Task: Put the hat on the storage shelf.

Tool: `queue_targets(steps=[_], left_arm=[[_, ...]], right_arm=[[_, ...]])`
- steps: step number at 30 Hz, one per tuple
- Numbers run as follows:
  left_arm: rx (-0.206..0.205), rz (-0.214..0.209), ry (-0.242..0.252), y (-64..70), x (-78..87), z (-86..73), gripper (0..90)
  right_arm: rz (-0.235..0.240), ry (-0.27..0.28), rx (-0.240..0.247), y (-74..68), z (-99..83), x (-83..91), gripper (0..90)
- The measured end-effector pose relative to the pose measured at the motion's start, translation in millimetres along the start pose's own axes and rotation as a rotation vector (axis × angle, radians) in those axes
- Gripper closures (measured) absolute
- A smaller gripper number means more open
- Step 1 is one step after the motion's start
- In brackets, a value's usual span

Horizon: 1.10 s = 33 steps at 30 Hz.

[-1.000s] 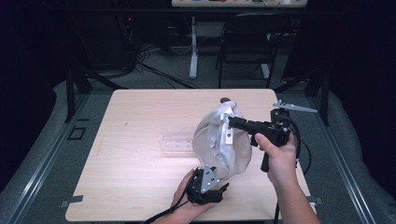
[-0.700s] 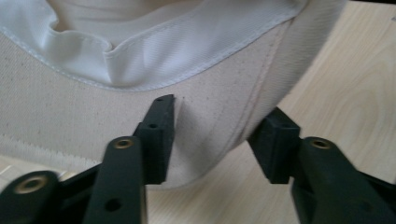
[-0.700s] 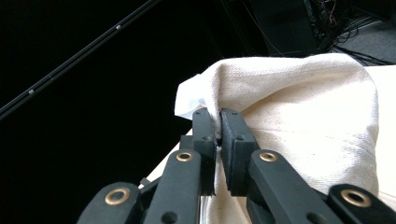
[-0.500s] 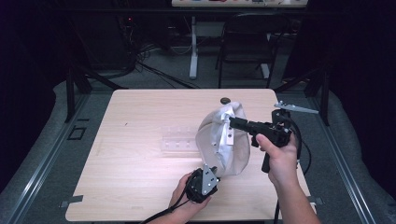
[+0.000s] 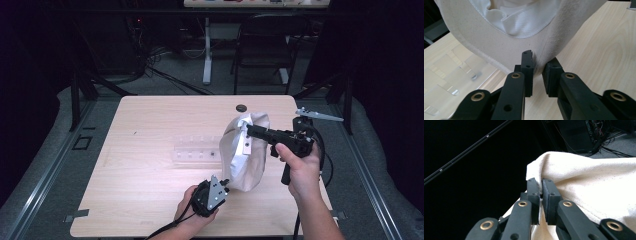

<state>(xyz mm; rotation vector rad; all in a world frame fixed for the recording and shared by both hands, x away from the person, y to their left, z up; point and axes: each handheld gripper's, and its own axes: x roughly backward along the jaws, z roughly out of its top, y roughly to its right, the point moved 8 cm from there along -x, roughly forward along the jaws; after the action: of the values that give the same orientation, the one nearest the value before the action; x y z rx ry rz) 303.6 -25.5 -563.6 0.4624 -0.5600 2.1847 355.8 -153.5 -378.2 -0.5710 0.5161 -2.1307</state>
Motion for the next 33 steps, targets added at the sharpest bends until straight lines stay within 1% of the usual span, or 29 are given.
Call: queue_targets(steps=[4,5,6,9,11,13,14,16,17,19,22,23,24,26,30,31,32,33], left_arm=[[-0.011,-0.006,0.0,-2.0,1.9,0.8,84.1],[-0.01,-0.011,0.003,-2.5,2.4,1.2,85.1],[-0.005,-0.014,0.006,-3.0,2.5,1.5,85.3],[-0.01,-0.007,0.025,-5.3,4.6,3.5,85.8],[-0.004,-0.011,0.035,-6.9,5.8,4.7,85.9],[-0.005,-0.008,0.045,-9.3,7.5,6.5,86.0],[-0.003,-0.002,0.056,-10.7,8.5,7.9,86.1],[-0.004,0.003,0.063,-13.9,9.9,10.4,86.1],[0.001,0.006,0.074,-16.4,10.7,12.2,86.1],[0.005,0.008,0.075,-17.9,11.0,13.2,86.1],[0.031,0.023,0.097,-30.1,12.1,17.0,86.1],[0.031,0.023,0.097,-30.1,12.1,17.0,86.2],[0.054,0.022,0.106,-37.1,12.1,17.8,86.1],[0.064,0.029,0.111,-43.6,12.2,18.1,86.1],[0.078,0.025,0.12,-53.2,11.2,18.9,86.1],[0.078,0.025,0.12,-53.2,11.2,18.9,86.1],[0.092,0.017,0.125,-56.3,10.2,19.1,86.1],[0.092,0.017,0.125,-56.3,10.2,19.1,86.1]], right_arm=[[-0.005,-0.003,0.002,1.4,-0.5,-1.0,85.6],[0.003,0.0,0.001,1.0,-0.3,-1.3,85.5],[-0.004,-0.007,0.003,1.2,-0.8,-1.6,85.5],[-0.005,-0.005,-0.002,1.2,-1.0,-3.0,85.5],[0.006,-0.004,-0.001,1.0,-0.6,-2.7,85.5],[0.006,-0.001,-0.001,0.9,-0.1,-2.6,85.6],[0.005,0.0,-0.002,0.8,0.1,-2.6,85.6],[0.011,0.004,-0.004,0.3,1.0,-2.7,85.6],[0.015,0.002,-0.002,-0.2,1.3,-2.8,85.6],[0.016,0.001,0.0,-0.5,1.8,-3.2,85.6],[0.019,-0.004,0.003,-1.3,2.3,-5.6,85.6],[0.019,-0.004,0.003,-1.3,2.3,-5.6,85.6],[0.015,-0.002,0.0,-0.3,2.5,-7.8,85.6],[0.015,-0.007,0.0,0.7,1.9,-9.9,85.6],[0.01,-0.019,-0.008,2.1,0.3,-15.5,85.6],[0.015,-0.021,-0.006,2.3,0.0,-16.9,85.6],[0.014,-0.022,-0.006,2.7,-0.5,-18.9,85.6],[0.014,-0.022,-0.006,2.7,-0.5,-18.9,85.6]])
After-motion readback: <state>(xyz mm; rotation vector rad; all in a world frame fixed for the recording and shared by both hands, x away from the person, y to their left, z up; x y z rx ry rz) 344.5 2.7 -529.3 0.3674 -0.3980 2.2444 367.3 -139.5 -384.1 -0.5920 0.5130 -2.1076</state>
